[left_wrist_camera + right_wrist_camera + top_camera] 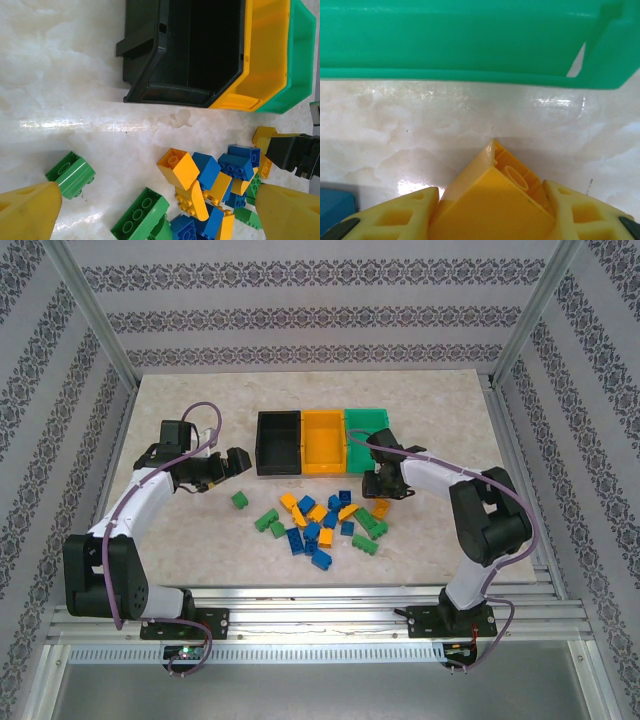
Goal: Sort the legos into containers by color
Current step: Pick up the lego from the middle-right of the table, then place the lego in the container.
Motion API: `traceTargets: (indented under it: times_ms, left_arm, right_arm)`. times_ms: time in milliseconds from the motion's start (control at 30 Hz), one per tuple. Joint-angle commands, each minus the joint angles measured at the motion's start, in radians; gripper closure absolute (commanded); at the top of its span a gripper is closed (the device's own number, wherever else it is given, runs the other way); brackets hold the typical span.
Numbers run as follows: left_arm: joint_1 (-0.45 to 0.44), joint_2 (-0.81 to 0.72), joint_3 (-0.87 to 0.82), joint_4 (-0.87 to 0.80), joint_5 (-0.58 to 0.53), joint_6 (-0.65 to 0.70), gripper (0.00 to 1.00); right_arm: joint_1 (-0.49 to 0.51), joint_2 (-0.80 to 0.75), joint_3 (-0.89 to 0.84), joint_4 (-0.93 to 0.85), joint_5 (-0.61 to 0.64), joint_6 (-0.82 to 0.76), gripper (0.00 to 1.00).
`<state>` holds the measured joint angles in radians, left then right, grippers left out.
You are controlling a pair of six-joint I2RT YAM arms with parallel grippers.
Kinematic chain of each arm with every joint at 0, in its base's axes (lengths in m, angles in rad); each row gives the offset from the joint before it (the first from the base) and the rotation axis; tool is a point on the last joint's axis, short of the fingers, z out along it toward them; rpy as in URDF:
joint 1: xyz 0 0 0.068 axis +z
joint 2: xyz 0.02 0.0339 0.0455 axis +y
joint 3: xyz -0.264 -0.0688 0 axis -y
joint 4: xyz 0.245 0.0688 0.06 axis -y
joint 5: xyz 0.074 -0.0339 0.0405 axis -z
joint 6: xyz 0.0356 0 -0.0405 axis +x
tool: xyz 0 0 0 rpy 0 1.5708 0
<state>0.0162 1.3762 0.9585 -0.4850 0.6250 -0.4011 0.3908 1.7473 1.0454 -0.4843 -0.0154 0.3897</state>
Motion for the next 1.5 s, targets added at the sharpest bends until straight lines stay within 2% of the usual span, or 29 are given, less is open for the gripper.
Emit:
traceTargets:
  times_ms: [0, 267, 500, 600, 733, 800, 933, 1133, 1233, 1333, 1467]
  left_arm:
    - [0.011, -0.006, -0.015, 0.045, 0.02, -0.036, 0.01]
    - [0.007, 0.025, -0.087, 0.114, 0.055, -0.083, 0.01]
    - [-0.063, -0.008, -0.103, 0.087, 0.02, -0.062, 0.0]
    - [-0.143, -0.033, -0.096, 0.05, -0.066, -0.028, 0.0]
    - [-0.303, -0.033, -0.04, -0.055, -0.256, 0.062, 0.0]
    - [-0.348, -0.019, -0.028, -0.052, -0.267, 0.06, 0.0]
    - [-0.412, 0.005, -0.032, 0.029, -0.246, 0.021, 0.0]
    - [-0.516, 0.102, 0.044, 0.062, -0.264, 0.048, 0.08]
    - [-0.545, 0.172, 0.106, 0.034, -0.256, 0.069, 0.15]
    - [-0.571, 0.227, 0.147, 0.031, -0.266, 0.077, 0.16]
    - [-0.607, 0.288, 0.212, 0.008, -0.282, 0.085, 0.23]
  right_arm:
    - [0.008, -0.086, -0.016, -0.027, 0.018, -0.001, 0.68]
    - [-0.028, -0.208, 0.06, -0.056, 0.002, -0.014, 0.68]
    - [-0.118, -0.088, 0.253, -0.046, -0.077, -0.047, 0.64]
    - [-0.124, 0.0, 0.352, -0.076, -0.075, -0.075, 0.59]
    - [-0.1, 0.072, 0.43, -0.121, -0.041, -0.106, 0.5]
    - [-0.095, 0.076, 0.419, -0.112, -0.041, -0.103, 0.4]
    - [-0.095, 0.05, 0.368, -0.099, -0.054, -0.101, 0.36]
    - [-0.103, -0.043, 0.258, -0.083, -0.05, -0.112, 0.33]
    - [-0.109, -0.092, 0.204, -0.076, -0.043, -0.109, 0.33]
    - [-0.118, -0.145, 0.15, -0.068, -0.038, -0.104, 0.33]
    - [-0.143, -0.211, 0.075, -0.051, -0.029, -0.096, 0.33]
